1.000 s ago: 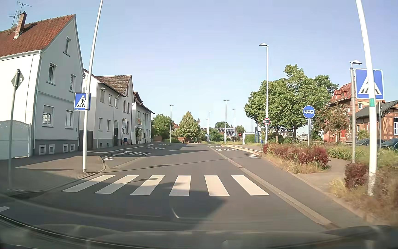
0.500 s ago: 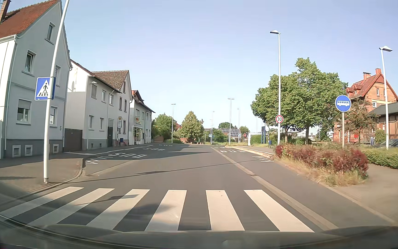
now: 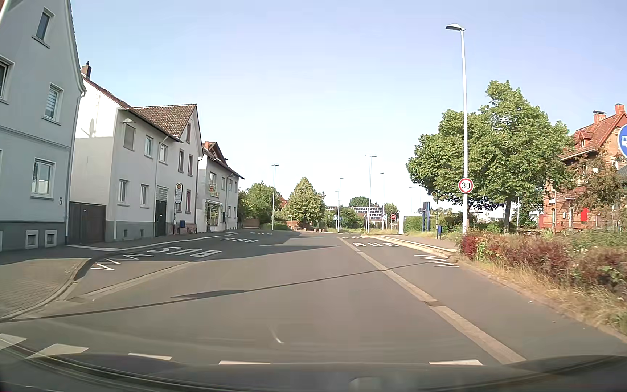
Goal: Follow the waypoints while adhering to traffic rules and regulations
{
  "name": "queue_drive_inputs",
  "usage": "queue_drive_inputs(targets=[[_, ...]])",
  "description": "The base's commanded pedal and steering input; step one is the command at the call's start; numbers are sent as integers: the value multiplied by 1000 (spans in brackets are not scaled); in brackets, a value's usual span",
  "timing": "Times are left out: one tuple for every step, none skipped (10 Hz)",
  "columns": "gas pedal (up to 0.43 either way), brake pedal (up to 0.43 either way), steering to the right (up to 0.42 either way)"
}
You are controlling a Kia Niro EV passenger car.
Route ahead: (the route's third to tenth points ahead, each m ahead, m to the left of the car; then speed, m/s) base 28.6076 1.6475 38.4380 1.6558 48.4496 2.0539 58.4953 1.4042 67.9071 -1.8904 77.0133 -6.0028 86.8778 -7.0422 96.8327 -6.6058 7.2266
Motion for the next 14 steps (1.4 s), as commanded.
queue_drive_inputs(targets=[[150, 30, -10], [150, 30, -10], [150, 30, -10], [150, 30, -10], [150, 30, -10], [150, 30, -10], [150, 30, -10], [150, 30, -8], [150, 30, -6], [150, 30, -5], [150, 30, -5], [138, 30, -5], [138, 30, -5], [138, 30, -5]])
